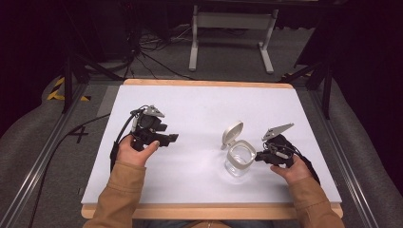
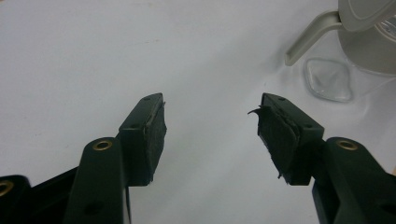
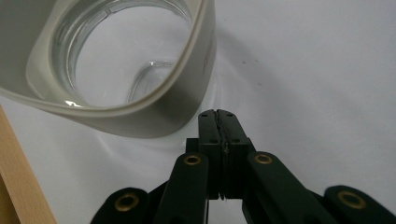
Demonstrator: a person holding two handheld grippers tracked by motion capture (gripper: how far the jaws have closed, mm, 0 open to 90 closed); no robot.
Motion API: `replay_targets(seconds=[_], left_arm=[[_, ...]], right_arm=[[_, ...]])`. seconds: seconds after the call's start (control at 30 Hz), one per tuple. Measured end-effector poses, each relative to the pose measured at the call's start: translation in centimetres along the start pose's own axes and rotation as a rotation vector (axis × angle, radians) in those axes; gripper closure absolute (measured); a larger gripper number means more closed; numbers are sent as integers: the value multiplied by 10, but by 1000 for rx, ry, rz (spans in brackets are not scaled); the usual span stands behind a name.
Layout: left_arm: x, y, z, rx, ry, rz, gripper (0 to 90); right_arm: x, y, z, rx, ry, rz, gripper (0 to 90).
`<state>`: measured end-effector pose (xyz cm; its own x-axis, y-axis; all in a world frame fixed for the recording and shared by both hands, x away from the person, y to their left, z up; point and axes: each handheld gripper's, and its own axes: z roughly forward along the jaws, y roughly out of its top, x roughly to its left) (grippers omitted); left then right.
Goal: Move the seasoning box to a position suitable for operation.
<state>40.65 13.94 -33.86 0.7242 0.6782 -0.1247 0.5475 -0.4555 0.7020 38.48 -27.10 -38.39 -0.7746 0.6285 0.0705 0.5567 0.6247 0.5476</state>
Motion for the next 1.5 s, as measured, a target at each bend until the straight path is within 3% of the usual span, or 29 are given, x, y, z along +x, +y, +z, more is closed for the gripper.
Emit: replay_targets(seconds=[0.4,0.77,1.1,1.37,1.5], left_arm=[[0,0,0,-3,0,-7,419],[0,2,1,-7,-3,3,419],[0,2,1,-13,-7,-7,419],[0,5,2,-14,-13,4,419],[1,5,1,-13,-10,3,419]], right_arm=[[0,-1,2,8,9,3,895],[15,0,9,65,45,-47,895],[24,1,14,101,70,-63,894],[25,0,15,90,75,-68,893],[21,0,6,66,46,-49,893]])
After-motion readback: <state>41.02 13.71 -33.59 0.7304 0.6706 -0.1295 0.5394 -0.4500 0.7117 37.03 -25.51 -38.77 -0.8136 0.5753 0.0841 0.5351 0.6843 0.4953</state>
